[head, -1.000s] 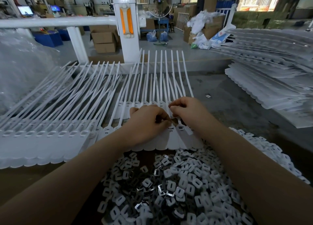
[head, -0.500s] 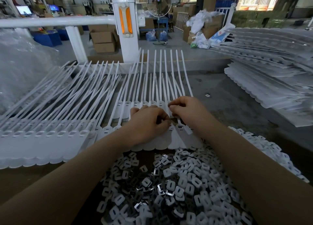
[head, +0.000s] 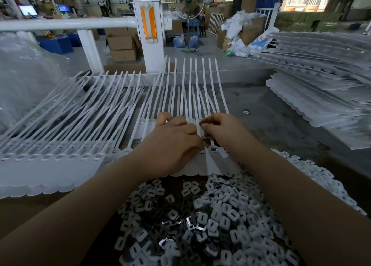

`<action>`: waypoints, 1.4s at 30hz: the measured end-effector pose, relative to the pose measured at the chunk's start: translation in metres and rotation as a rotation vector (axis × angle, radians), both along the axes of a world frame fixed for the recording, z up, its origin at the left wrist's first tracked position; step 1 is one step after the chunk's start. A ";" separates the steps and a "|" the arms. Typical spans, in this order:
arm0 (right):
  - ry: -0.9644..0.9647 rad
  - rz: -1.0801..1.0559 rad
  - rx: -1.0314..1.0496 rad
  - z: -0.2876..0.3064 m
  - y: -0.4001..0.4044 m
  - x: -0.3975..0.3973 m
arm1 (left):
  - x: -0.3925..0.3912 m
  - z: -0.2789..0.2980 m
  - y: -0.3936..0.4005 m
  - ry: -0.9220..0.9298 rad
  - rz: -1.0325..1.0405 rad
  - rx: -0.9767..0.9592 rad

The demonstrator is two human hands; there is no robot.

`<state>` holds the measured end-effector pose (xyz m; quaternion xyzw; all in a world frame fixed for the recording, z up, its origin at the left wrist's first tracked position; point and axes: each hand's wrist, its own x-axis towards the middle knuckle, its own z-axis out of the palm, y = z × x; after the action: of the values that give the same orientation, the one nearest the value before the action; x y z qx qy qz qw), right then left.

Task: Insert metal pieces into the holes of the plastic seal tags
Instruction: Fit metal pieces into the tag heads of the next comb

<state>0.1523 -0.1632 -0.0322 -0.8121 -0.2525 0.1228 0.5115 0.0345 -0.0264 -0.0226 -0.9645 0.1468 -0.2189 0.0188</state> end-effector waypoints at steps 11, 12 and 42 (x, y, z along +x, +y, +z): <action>0.006 0.000 0.002 0.002 -0.001 -0.001 | -0.001 -0.007 -0.010 -0.076 0.091 -0.194; 0.008 0.001 -0.001 0.002 -0.001 0.000 | -0.001 -0.007 -0.011 -0.097 0.088 -0.187; -0.018 0.002 0.010 0.002 0.000 0.000 | -0.007 0.001 0.000 0.052 -0.029 -0.008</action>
<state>0.1524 -0.1633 -0.0301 -0.8104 -0.2585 0.1147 0.5130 0.0276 -0.0268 -0.0215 -0.9676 0.1604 -0.1947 0.0077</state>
